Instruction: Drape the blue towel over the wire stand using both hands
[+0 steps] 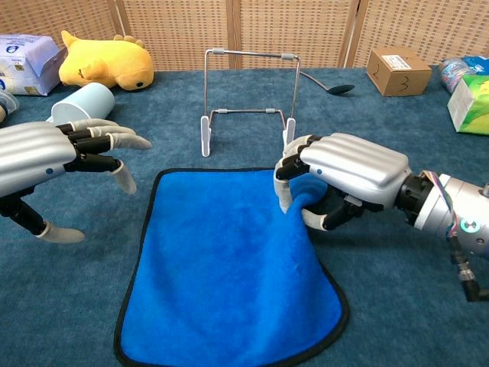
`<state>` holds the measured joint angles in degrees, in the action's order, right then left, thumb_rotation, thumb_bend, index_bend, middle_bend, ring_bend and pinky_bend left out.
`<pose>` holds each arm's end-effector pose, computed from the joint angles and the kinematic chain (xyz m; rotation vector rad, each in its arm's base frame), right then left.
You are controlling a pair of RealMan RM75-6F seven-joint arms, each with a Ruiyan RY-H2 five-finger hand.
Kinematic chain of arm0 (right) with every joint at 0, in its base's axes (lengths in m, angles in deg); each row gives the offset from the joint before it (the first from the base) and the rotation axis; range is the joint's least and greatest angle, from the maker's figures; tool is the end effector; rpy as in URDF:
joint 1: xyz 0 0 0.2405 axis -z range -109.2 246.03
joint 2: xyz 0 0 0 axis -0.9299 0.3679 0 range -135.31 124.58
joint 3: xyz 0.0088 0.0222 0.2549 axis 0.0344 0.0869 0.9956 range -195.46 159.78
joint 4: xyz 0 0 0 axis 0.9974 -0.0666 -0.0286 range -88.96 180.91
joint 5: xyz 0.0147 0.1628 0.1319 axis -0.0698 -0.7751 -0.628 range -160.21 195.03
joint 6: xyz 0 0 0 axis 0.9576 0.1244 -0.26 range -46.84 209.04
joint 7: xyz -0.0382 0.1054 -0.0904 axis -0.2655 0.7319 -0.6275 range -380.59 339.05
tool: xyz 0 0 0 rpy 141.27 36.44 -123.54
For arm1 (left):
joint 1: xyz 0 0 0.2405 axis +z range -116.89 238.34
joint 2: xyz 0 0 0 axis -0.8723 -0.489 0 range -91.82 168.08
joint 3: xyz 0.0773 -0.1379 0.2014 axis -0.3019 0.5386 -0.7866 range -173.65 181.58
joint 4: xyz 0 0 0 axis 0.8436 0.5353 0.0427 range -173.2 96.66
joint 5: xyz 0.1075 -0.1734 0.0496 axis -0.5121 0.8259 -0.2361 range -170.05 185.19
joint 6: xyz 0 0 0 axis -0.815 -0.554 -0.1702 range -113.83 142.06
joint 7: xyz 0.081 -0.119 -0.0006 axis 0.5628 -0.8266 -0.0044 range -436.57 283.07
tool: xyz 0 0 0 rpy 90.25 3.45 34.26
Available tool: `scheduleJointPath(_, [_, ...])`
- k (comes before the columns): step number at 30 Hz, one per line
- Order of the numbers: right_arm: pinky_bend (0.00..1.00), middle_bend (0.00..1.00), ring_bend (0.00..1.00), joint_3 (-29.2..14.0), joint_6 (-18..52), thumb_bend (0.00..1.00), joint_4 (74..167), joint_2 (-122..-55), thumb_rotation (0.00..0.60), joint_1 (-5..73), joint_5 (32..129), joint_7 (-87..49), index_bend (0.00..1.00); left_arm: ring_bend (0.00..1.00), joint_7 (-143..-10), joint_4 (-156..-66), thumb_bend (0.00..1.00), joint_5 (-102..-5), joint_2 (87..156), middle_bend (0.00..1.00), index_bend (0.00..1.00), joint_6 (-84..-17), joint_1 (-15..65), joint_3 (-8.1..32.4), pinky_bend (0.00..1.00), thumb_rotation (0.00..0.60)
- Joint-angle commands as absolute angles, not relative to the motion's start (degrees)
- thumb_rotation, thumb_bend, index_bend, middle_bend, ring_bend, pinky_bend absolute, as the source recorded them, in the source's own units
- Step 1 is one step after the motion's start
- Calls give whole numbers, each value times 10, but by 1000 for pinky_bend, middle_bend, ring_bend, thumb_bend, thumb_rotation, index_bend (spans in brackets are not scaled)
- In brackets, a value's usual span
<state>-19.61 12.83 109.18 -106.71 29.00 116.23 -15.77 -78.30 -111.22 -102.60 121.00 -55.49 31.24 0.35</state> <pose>-0.1531 -0.2871 -0.0731 2.1644 -0.7080 1.2609 -0.2237 0.2527 0.0085 -2.2362 -0.5485 -1.0546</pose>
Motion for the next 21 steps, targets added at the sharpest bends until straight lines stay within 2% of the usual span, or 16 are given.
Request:
scheduleJointPath(1, [183,420,295,-196,128,444,1091,-1068,600,290,1162,-157,781,0,-791,-1093,231,-1023,1227,77,312,-551,306,-2,0,600])
scheduleJointPath(21, [184,420,294,-193,126,446,1089,-1067,600,294,1156,-154,780,0,-818,-1005,231,-1016,1303,77,294,-549,274,-19,0,600])
